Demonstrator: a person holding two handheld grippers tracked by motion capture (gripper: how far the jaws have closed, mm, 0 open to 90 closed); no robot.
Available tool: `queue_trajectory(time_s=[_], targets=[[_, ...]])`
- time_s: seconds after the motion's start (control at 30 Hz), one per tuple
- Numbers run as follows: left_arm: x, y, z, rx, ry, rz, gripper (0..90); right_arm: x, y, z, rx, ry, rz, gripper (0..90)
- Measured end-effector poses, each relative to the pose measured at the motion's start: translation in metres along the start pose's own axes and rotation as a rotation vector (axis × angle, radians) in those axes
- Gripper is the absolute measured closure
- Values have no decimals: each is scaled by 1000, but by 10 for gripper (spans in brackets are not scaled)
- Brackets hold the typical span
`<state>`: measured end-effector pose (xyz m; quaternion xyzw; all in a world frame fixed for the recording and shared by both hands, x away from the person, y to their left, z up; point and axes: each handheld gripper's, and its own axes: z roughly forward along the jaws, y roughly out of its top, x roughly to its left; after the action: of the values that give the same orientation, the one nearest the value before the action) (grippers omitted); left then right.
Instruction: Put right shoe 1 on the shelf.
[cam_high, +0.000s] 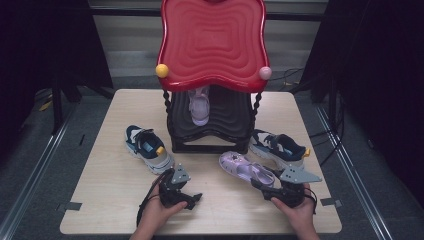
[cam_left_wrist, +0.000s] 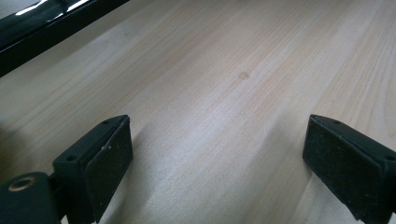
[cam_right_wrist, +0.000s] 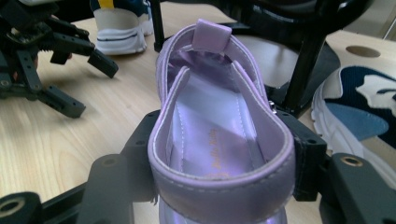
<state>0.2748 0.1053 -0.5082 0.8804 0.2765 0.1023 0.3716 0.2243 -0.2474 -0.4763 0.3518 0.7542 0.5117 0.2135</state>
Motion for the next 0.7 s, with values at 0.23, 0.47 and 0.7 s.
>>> queue_trajectory(time_s=[0.23,0.47,0.7], targets=[[0,0,0,0,0,0,81,6,8,1,-37,-17,0,411],[0,0,0,2,4,0,81,11,17,2,-74,-45,7,411],[0,0,0,1,5,0,81,14,26,0,-110,-99,12,412]])
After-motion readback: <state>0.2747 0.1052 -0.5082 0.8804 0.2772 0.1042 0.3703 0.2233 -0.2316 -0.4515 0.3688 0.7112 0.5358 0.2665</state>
